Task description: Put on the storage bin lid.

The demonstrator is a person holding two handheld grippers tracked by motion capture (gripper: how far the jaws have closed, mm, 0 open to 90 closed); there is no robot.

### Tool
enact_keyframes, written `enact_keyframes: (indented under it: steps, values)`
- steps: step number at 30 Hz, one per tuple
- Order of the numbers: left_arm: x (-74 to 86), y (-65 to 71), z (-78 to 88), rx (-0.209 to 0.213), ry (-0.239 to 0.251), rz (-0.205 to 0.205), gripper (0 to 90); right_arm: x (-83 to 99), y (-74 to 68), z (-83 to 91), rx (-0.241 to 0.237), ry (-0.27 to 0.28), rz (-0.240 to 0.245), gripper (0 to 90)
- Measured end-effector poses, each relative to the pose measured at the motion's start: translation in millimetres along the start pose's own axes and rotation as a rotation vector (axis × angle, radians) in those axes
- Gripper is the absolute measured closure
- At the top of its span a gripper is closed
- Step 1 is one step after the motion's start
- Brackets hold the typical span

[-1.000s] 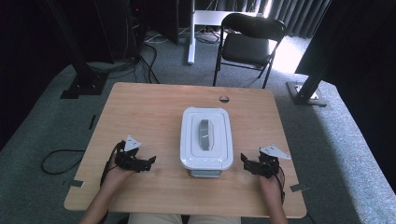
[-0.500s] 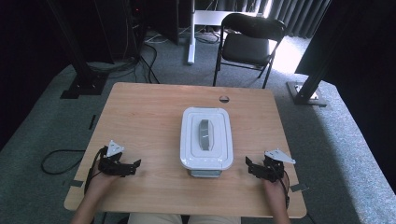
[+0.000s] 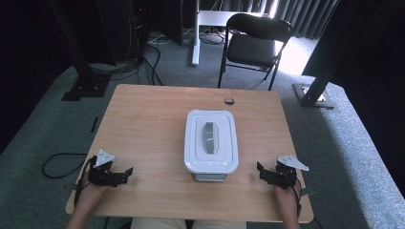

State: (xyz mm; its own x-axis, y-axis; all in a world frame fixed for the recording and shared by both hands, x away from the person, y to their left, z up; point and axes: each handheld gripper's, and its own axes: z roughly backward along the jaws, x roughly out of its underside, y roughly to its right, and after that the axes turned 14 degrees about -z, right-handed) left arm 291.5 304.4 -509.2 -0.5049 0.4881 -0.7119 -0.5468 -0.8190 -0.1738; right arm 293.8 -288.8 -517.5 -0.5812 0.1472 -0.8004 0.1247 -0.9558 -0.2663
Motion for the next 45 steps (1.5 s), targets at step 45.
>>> enact_keyframes:
  steps: [45]
  values:
    - [42.9,-16.0,19.0,-0.125,-0.095,0.124,2.8,15.1,27.3,16.7,0.246,-0.128,-0.098,13.1]
